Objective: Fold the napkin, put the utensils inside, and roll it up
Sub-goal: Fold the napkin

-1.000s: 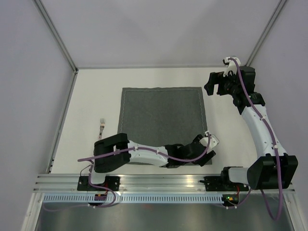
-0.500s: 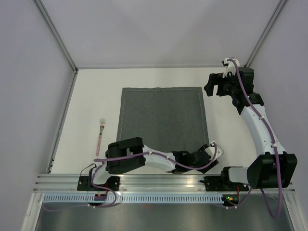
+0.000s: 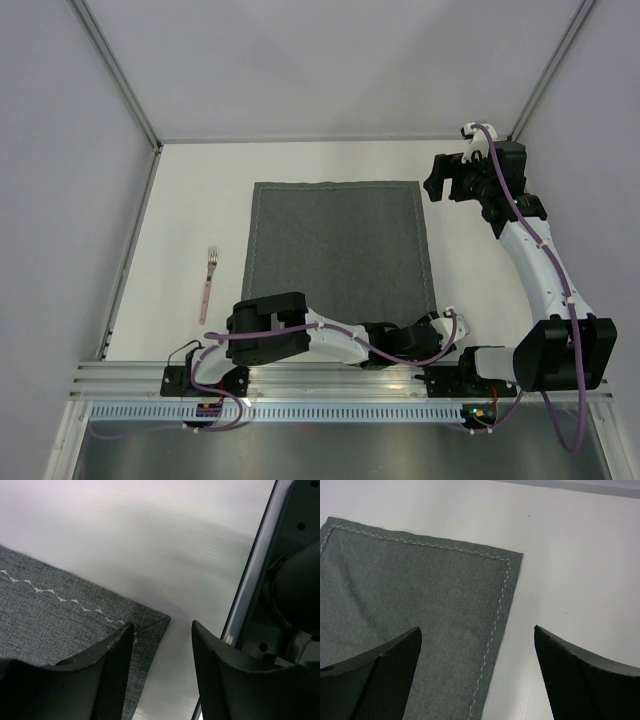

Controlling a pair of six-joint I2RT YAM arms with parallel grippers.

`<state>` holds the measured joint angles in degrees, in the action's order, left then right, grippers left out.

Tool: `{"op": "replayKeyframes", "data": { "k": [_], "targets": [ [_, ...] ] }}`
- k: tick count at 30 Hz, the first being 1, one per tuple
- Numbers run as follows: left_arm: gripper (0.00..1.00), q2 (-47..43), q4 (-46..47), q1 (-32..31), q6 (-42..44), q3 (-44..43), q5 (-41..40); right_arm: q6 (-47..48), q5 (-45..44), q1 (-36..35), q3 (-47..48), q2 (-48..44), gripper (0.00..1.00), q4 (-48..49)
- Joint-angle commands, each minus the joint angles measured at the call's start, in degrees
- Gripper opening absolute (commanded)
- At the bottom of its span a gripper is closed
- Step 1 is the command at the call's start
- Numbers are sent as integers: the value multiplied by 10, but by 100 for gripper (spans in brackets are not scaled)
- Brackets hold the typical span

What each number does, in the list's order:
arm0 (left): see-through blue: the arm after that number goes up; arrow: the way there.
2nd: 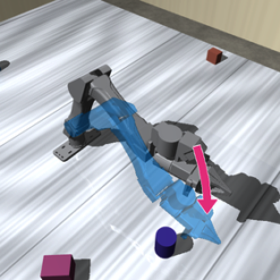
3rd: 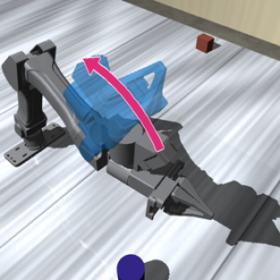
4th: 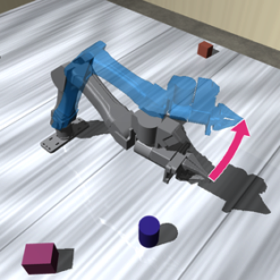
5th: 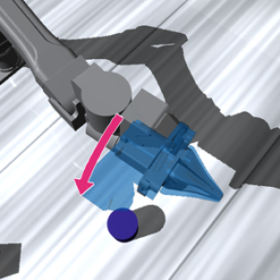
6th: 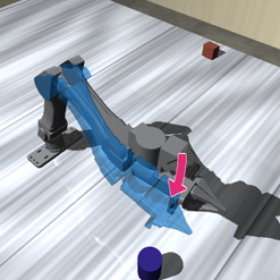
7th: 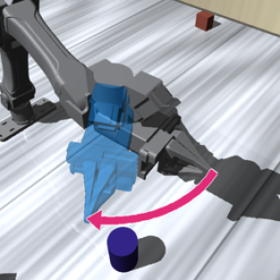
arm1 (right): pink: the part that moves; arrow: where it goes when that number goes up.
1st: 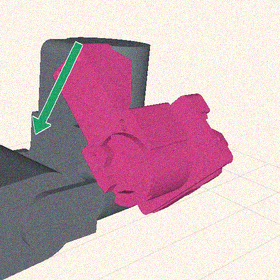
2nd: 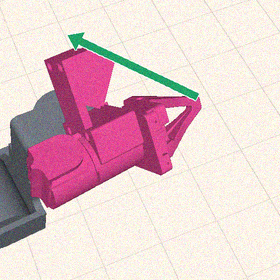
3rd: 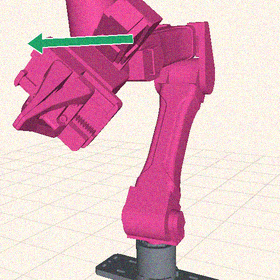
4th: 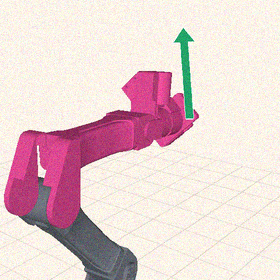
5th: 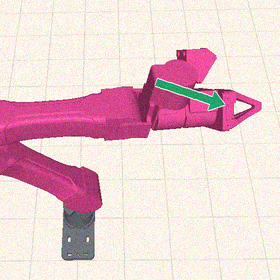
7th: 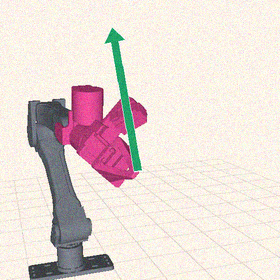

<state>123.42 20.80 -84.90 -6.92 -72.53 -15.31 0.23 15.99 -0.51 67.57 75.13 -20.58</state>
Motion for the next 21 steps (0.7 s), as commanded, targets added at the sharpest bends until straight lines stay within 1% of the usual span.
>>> {"op": "replayKeyframes", "data": {
  "k": [1, 3, 4, 6, 7, 9, 10, 12, 16, 21],
  "targets": [
    [53, 17, 18, -4, 24, -23, -18, -7, -12, 2, -2, 5, 98, 5],
    [48, 20, 18, -6, 25, -23, -28, -8, -12, 2, -2, 5, 98, 5],
    [44, 21, 17, -6, 26, -23, -31, -8, -12, 2, -2, 5, 98, 4],
    [41, 22, 18, -7, 27, -21, -45, -7, -11, 2, -3, 5, 97, 4],
    [35, 22, 18, -7, 28, -21, -47, -7, -11, 2, -3, 5, 97, 5],
    [31, 21, 18, -7, 29, -20, -53, -8, -11, 2, -3, 5, 97, 4],
    [23, 18, 20, -7, 30, -20, -53, -8, -10, 1, -3, 5, 97, 4],
    [18, 15, 21, -7, 31, -19, -53, -8, -10, 2, -3, 4, 97, 4],
    [3, 4, 22, -7, 34, -18, -42, -8, -10, 2, -3, 4, 97, 3],
    [2, -16, 29, -7, 26, -13, -22, -8, -10, 2, -4, 3, 97, 2]
  ]
}}
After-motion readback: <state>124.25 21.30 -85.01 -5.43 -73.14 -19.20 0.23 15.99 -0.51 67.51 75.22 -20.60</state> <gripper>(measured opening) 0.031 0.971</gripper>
